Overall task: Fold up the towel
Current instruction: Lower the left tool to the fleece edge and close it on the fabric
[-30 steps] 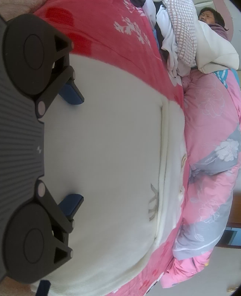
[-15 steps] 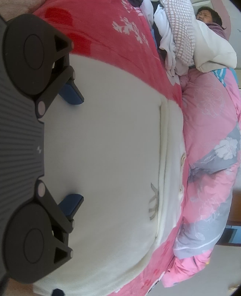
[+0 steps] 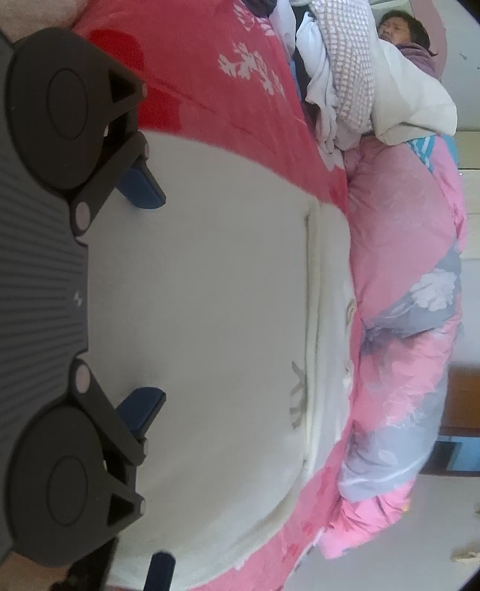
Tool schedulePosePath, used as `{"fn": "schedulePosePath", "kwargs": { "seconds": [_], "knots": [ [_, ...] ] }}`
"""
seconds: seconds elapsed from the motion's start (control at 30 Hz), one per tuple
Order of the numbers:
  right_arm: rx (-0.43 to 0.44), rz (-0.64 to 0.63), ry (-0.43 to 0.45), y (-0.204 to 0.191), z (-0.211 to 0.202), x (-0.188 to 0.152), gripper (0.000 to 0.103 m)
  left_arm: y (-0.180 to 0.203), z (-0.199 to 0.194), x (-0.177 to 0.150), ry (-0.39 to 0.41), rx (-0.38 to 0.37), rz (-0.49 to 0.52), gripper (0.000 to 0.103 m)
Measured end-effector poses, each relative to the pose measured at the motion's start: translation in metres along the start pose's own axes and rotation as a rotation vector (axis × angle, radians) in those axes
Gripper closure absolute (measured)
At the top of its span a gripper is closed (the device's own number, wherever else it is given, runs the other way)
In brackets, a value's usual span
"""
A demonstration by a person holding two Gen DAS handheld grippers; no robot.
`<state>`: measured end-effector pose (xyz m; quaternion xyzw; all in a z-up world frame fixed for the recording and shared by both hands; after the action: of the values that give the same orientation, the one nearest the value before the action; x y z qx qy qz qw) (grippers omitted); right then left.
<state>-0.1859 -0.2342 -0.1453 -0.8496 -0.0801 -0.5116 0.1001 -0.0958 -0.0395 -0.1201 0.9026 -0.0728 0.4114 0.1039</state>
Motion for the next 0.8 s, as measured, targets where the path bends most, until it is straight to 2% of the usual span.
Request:
{"fn": "schedulePosePath", "kwargs": {
  "seconds": [0.33, 0.6, 0.8],
  "knots": [
    [0.046, 0.004, -0.008, -0.005, 0.011, 0.0, 0.024, -0.039, -0.038, -0.024, 0.02, -0.071, -0.019, 0.0],
    [0.074, 0.004, -0.008, -0.01, 0.018, 0.002, 0.024, -0.059, -0.04, -0.057, -0.078, -0.101, -0.02, 0.001],
    [0.087, 0.0, -0.013, -0.013, 0.019, 0.001, 0.024, -0.067, -0.035, -0.064, -0.097, -0.12, -0.065, 0.007]
  ]
}}
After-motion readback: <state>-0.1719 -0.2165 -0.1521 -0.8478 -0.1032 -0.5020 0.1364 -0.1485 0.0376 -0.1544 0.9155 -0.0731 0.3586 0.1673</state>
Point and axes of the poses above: each gripper's, at about its wrist camera, not at the fingertips, and z roughly the way its jaws point, y to its right, x to its top, the point moved 3 cm from there along z, roughly the way its jaws point, and after that the axes turned 8 degrees about -z, right-handed, at the moved point
